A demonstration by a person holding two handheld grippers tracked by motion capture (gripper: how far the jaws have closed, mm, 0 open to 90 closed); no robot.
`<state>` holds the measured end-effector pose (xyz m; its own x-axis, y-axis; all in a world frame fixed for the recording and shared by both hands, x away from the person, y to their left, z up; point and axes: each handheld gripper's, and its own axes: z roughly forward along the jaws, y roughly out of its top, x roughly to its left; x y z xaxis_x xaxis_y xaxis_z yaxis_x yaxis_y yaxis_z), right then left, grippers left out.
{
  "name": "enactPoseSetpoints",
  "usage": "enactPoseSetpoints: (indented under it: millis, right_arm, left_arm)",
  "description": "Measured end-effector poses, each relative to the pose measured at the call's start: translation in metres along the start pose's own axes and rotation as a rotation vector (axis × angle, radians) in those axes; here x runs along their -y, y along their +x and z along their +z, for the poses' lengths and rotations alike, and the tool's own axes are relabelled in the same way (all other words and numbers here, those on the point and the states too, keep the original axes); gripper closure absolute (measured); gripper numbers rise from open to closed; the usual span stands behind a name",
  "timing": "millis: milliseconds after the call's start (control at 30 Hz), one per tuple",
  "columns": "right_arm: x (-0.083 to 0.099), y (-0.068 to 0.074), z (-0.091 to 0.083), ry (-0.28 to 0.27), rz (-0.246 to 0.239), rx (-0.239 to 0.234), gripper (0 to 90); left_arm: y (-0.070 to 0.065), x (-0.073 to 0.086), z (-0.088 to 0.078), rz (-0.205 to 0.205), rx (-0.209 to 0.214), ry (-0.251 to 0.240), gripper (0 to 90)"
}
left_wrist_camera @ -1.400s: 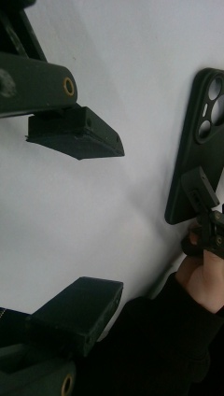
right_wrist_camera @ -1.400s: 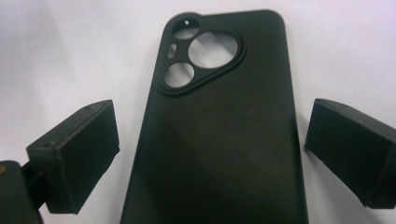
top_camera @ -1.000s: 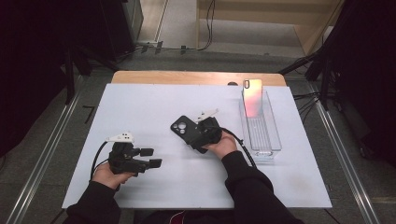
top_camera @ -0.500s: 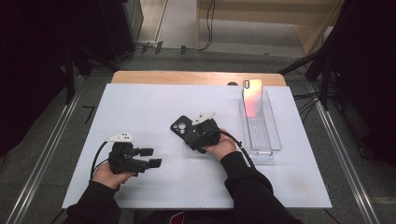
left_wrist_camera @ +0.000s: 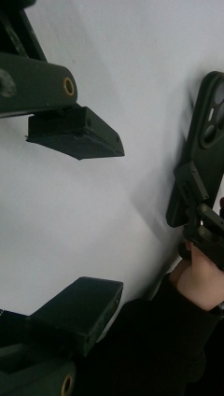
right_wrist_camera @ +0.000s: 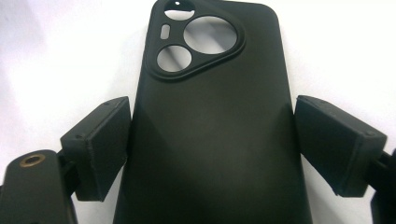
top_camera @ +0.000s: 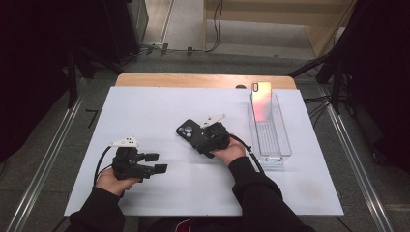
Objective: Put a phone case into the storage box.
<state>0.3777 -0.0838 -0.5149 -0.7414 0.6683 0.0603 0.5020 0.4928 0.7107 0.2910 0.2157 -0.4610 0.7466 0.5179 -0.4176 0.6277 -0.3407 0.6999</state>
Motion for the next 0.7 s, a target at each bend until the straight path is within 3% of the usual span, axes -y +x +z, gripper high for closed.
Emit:
enactPoseSetpoints:
  millis: [467,700]
  right_arm:
    - [-0.014,0.007,-0.039,-0.086,0.055,-0.042,12.6]
    - [-0.017,0.016,-0.056,-0.083,0.048,-0.062,12.6]
  left_arm:
    - [-0.003,-0.003,-0.002,-0.018,-0.007,-0.019,29.9]
    - [-0.003,-0.005,-0.003,-0.034,-0.004,-0.028,29.8]
